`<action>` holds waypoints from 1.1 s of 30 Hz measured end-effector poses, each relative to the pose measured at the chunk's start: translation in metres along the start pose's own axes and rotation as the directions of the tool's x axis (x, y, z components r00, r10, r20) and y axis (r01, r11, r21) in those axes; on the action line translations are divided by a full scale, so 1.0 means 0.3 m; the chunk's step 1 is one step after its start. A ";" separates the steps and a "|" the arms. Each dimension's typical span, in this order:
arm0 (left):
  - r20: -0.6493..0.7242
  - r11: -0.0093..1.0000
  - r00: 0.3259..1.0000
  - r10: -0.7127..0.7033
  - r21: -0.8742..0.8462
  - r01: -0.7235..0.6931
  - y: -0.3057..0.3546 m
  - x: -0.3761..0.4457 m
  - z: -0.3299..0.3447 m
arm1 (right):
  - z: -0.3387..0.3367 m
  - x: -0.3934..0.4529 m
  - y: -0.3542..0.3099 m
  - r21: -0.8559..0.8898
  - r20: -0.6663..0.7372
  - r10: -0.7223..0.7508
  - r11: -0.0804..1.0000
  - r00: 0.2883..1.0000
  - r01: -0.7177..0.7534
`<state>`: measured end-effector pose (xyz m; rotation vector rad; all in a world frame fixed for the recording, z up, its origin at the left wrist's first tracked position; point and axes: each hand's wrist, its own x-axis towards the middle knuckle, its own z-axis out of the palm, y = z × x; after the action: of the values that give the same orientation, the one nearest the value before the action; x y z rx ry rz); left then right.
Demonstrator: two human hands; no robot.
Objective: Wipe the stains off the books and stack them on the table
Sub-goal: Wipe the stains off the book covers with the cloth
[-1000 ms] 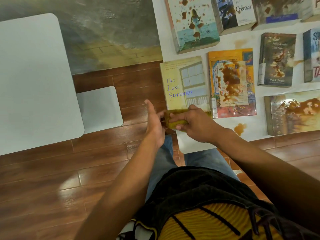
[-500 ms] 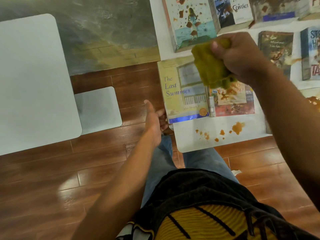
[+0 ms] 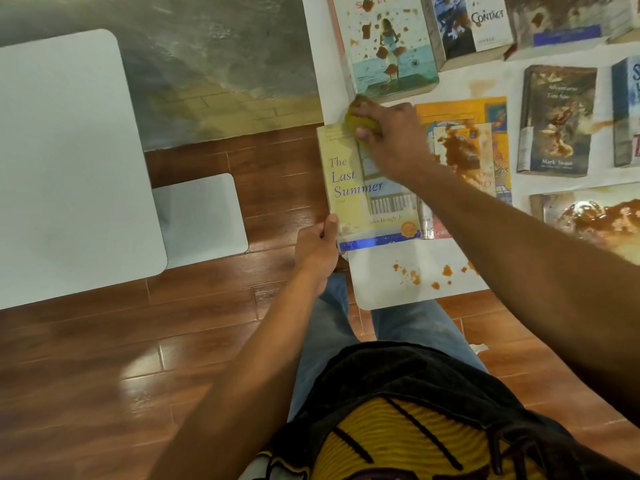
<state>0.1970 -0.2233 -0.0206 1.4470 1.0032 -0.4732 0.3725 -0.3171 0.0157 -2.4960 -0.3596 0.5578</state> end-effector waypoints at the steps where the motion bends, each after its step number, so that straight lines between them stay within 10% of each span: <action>1: -0.003 1.000 1.000 0.004 0.005 -0.004 -0.003 0.001 -0.003 | 0.023 -0.010 -0.016 0.007 0.025 -0.008 1.000 1.000 0.007; 33: 0.037 0.998 0.999 -0.038 -0.042 0.039 -0.014 0.013 -0.011 | -0.002 -0.117 0.115 0.010 0.223 -0.214 0.976 0.951 0.217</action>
<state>0.1949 -0.2195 -0.0257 1.3788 1.0084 -0.5014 0.3467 -0.3582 0.0075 -2.3718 -0.7151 0.7482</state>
